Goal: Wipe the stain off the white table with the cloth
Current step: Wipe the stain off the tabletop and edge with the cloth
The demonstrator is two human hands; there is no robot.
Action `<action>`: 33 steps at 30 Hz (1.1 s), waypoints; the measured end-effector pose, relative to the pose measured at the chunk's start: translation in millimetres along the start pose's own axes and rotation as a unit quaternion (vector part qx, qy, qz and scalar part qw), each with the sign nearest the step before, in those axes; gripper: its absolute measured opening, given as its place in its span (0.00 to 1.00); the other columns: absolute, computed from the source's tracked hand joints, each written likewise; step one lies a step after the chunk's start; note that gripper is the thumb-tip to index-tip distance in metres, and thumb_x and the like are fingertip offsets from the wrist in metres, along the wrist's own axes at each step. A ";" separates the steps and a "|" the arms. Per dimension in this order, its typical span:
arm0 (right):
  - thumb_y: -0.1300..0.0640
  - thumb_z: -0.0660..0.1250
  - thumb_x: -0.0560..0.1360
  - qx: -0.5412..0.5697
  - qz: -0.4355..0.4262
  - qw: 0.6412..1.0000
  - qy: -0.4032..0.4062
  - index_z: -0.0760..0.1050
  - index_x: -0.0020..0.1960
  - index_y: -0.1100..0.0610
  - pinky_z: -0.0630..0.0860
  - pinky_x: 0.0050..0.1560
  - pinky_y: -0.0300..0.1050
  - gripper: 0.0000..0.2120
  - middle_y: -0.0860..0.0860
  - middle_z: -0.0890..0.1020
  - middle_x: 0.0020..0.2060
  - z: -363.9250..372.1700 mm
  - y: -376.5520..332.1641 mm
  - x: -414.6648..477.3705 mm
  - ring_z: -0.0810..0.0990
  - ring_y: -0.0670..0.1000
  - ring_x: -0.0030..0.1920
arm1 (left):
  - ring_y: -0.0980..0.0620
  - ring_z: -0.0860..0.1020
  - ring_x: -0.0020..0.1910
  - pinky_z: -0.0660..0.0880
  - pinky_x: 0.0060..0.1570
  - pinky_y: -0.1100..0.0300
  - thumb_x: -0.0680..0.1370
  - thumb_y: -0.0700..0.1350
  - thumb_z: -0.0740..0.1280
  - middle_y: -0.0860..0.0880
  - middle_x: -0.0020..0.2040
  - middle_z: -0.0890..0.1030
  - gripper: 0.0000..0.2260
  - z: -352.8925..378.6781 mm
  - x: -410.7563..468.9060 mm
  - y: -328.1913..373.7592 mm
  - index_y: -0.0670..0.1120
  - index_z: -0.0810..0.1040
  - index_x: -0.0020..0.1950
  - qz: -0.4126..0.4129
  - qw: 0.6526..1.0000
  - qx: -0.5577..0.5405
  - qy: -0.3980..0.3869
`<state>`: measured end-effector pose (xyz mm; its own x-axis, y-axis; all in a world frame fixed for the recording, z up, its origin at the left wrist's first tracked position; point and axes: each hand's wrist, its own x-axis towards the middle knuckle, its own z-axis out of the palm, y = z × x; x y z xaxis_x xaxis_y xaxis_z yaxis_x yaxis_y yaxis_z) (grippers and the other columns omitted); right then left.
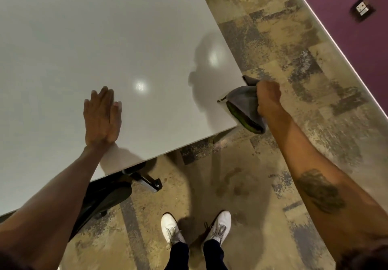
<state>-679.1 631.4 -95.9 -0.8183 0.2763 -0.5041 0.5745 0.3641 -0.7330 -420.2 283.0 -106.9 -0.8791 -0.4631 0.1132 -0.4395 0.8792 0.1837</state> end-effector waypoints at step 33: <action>0.64 0.58 0.75 -0.018 -0.364 0.925 -0.109 0.80 0.62 0.59 0.73 0.68 0.40 0.19 0.53 0.82 0.61 172.8 -141.3 45.5 0.78 0.50 0.63 | 0.48 0.53 0.84 0.48 0.82 0.42 0.86 0.48 0.52 0.49 0.83 0.61 0.22 7.0 27.7 -10.4 0.46 0.66 0.80 -0.065 0.987 -0.133 -0.056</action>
<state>-800.7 438.8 -94.2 -0.9707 -0.2379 0.0338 -0.1328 0.4137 -0.9007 -441.3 261.8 -112.5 -0.8393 -0.5427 -0.0339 -0.4998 0.7454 0.4411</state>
